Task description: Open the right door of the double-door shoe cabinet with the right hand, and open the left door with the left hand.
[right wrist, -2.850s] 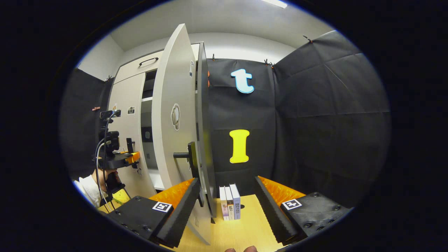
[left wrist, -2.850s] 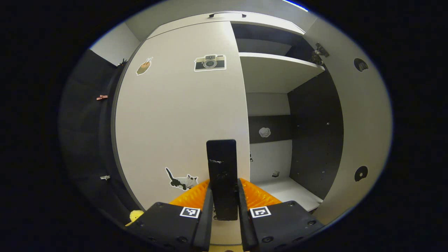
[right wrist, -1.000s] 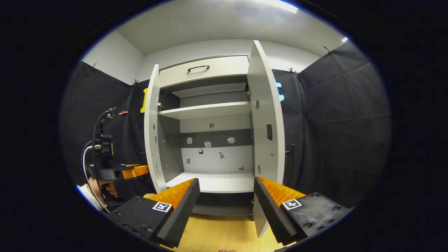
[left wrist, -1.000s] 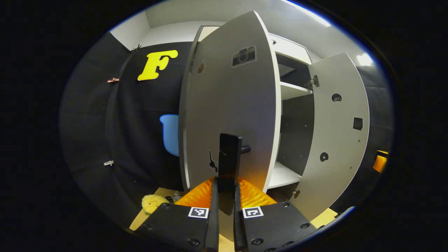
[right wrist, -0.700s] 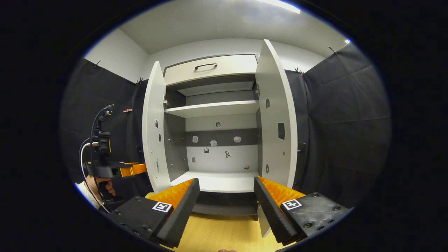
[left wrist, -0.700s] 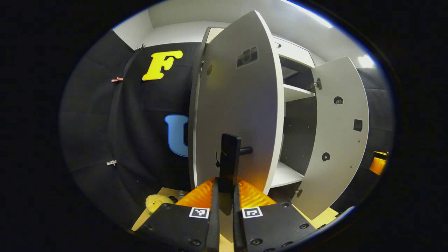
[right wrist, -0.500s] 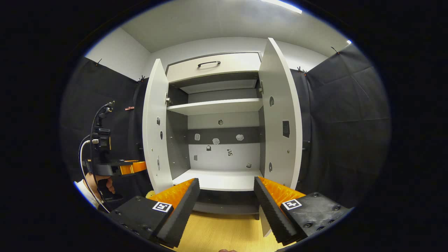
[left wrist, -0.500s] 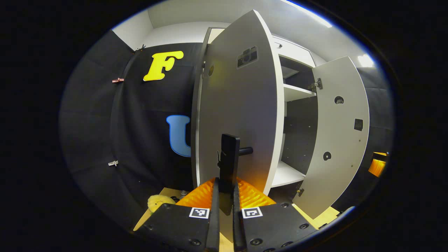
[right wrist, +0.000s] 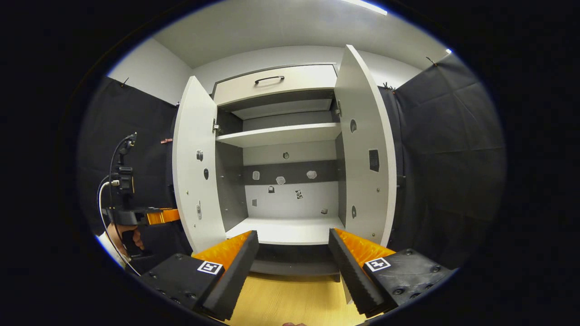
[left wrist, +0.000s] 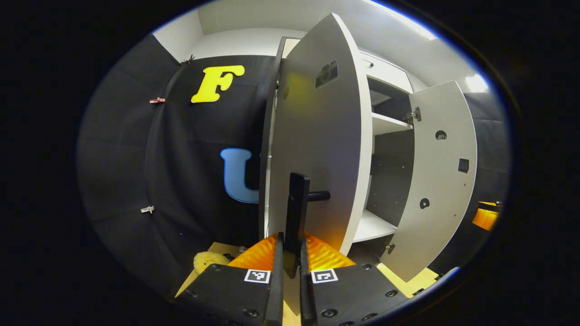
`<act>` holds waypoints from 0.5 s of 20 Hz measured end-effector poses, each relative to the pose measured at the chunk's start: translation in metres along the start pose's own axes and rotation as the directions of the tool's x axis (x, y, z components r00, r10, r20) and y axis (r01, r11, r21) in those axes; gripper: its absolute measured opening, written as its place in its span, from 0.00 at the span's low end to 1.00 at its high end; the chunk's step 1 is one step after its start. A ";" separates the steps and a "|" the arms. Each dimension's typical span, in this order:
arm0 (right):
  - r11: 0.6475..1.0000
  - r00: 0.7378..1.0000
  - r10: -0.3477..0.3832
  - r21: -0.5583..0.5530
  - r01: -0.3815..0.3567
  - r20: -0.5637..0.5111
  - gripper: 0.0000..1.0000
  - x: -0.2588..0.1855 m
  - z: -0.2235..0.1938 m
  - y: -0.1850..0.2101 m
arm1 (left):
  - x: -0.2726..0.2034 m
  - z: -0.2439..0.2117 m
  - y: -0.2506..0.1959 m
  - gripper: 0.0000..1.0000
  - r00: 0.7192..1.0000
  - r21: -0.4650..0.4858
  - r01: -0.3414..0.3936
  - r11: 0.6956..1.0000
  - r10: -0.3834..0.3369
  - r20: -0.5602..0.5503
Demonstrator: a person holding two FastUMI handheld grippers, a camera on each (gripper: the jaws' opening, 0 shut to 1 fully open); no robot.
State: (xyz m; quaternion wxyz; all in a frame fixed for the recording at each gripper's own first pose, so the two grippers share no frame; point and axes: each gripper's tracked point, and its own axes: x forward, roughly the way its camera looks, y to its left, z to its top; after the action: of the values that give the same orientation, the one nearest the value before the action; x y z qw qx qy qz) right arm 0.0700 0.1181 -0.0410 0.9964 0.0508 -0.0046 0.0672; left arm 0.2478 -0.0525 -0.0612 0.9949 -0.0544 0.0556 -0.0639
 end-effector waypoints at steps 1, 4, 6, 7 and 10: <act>1.000 1.000 0.002 -0.006 -0.002 -0.003 0.98 0.001 -0.001 0.003 | 0.000 0.001 0.000 0.18 1.000 0.006 0.004 1.000 -0.004 0.002; 1.000 1.000 0.016 -0.013 -0.016 -0.018 0.98 0.001 -0.006 0.012 | 0.002 0.005 0.008 0.18 1.000 0.032 -0.003 0.999 0.002 0.019; 1.000 1.000 0.022 -0.017 -0.022 -0.013 0.98 0.002 -0.006 0.015 | 0.003 0.007 0.018 0.18 0.999 0.051 -0.030 0.998 0.029 0.028; 0.999 1.000 0.022 -0.023 -0.022 -0.011 0.98 0.002 -0.005 0.015 | -0.001 0.009 0.025 0.17 0.998 0.052 -0.052 0.997 0.051 0.034; 0.999 1.000 0.018 -0.031 -0.019 -0.006 0.98 -0.001 -0.003 0.015 | 0.001 0.011 0.017 0.05 0.999 -0.017 -0.022 1.000 0.023 0.048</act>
State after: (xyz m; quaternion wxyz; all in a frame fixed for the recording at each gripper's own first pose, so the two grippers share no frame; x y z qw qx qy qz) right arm 0.0666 0.1331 -0.0421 0.9964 0.0349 -0.0033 0.0765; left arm 0.2522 -0.0343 -0.0527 0.9962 -0.0633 0.0328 -0.0510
